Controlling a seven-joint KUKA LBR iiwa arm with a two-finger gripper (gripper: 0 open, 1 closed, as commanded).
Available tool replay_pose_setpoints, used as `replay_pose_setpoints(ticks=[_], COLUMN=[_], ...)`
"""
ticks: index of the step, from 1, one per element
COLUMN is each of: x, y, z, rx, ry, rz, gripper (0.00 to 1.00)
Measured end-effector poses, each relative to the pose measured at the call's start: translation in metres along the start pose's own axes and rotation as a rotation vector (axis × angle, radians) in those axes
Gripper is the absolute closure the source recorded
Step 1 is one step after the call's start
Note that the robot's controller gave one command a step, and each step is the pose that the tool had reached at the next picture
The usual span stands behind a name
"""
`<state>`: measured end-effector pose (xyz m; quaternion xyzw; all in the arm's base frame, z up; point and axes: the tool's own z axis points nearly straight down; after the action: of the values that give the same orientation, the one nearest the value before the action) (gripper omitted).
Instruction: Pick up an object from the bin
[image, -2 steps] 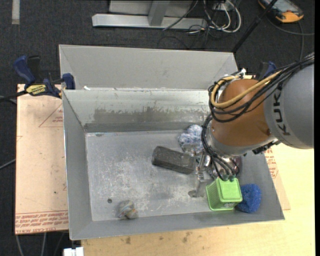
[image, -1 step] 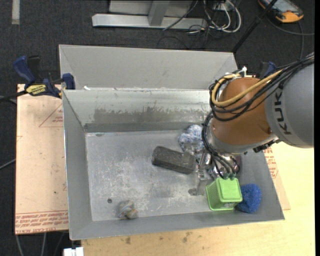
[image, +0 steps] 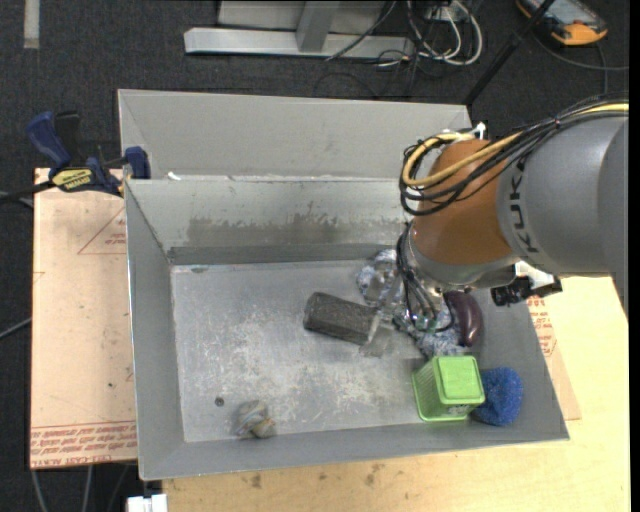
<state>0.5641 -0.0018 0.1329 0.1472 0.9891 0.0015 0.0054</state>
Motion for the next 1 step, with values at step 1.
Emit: replay_pose_setpoints(ticks=[1], x=[-0.0178], y=[0.003], z=[0.0106], rx=[0.004], ry=[0.009], rz=[-0.093], gripper=[0.0])
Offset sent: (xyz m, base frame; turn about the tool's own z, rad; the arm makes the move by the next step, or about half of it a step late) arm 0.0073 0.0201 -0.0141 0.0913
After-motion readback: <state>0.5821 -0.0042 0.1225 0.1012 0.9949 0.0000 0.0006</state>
